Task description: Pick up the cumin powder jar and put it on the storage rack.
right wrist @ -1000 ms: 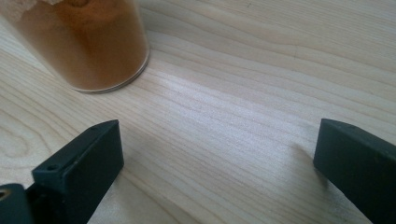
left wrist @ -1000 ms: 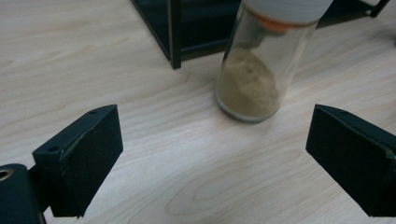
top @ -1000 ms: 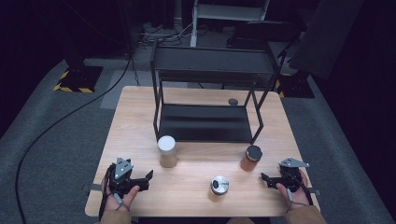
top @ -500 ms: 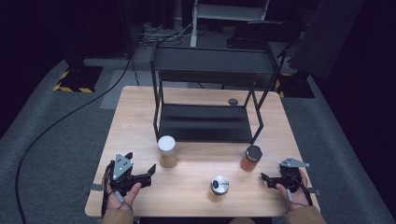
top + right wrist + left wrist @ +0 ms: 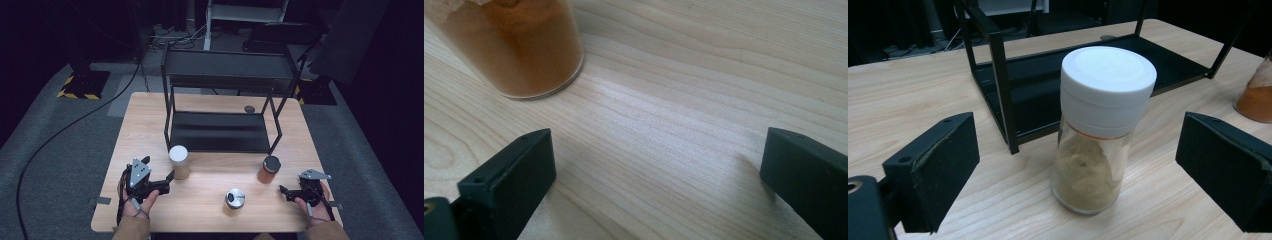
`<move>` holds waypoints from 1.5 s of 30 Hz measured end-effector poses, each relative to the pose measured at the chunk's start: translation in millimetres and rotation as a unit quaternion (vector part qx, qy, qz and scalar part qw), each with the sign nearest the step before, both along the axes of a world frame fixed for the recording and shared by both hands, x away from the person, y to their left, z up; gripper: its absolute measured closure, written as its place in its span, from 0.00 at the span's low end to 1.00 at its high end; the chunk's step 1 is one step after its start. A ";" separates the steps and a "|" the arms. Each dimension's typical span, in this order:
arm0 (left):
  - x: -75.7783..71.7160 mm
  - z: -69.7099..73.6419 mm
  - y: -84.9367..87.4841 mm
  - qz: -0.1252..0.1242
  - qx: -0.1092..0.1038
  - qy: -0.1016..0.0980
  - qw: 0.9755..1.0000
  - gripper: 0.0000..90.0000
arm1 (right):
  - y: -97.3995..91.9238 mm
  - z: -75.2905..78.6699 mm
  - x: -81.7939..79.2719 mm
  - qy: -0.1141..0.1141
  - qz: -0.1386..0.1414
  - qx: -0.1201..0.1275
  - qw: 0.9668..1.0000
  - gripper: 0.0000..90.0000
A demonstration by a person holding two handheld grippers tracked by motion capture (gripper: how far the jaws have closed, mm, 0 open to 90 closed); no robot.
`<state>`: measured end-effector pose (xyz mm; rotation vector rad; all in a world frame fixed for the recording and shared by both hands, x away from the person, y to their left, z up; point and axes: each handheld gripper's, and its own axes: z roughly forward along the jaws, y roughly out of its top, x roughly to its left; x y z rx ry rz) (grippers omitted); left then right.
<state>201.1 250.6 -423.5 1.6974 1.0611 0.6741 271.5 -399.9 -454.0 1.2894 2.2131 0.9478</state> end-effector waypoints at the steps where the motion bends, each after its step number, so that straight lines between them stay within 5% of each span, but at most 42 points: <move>1: 1.4 -0.2 -0.9 0.000 0.000 0.000 1.000 0.03 | 0.0 0.0 0.0 0.000 0.000 0.000 1.000 0.01; 21: 32.2 -8.7 -20.1 -0.014 0.000 -0.004 1.000 0.06 | 0.0 -0.1 -0.1 0.000 0.000 0.000 1.000 0.01; 31: 42.4 -12.0 -29.6 -0.024 0.013 -0.003 1.000 0.17 | -0.1 -0.1 0.0 0.000 0.000 0.000 1.000 0.01; 37: 47.0 -13.3 -34.6 -0.030 0.024 -0.004 0.999 0.36 | 0.0 -0.1 0.0 0.000 0.000 0.000 1.000 0.01; 45: 42.5 -8.5 -42.3 -0.014 0.038 -0.003 0.999 0.37 | 0.0 0.0 0.0 0.000 0.000 0.000 1.000 0.01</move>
